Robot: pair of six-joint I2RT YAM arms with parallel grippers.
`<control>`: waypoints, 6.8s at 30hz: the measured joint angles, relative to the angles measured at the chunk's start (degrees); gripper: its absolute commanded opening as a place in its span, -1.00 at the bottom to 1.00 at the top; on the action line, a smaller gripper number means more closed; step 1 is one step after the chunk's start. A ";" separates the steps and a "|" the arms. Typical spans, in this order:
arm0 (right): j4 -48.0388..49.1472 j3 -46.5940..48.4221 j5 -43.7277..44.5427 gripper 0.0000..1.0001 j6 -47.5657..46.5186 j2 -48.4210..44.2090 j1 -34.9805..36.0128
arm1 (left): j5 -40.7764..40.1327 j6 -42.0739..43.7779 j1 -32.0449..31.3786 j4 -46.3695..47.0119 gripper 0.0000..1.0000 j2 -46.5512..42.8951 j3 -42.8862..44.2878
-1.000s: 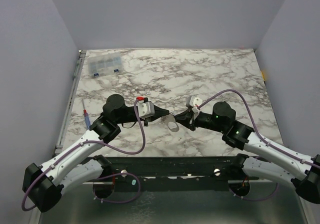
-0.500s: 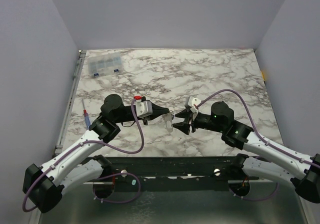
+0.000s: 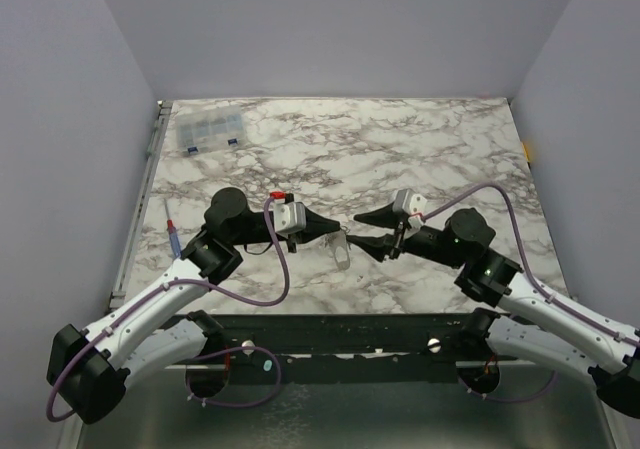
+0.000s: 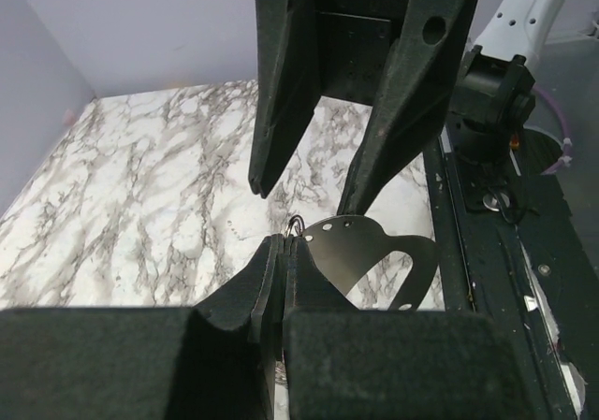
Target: Put the keys on the keyring
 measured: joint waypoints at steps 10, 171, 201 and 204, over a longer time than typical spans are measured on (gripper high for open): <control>4.42 -1.62 -0.15 -0.34 -0.66 3.50 0.00 | 1.11 -0.98 0.00 0.85 -1.00 0.13 0.02; -6.03 2.58 -2.49 -0.45 -4.85 -2.21 1.09 | 3.30 -0.68 -2.64 -7.32 -1.00 4.81 7.76; -3.85 1.79 0.17 -0.65 -5.07 0.94 1.09 | 3.13 -2.97 -2.14 -4.11 -1.00 3.72 7.10; -3.89 1.79 0.28 -0.80 -5.11 0.94 1.09 | 3.13 -2.95 -2.10 -3.98 -1.00 3.72 7.10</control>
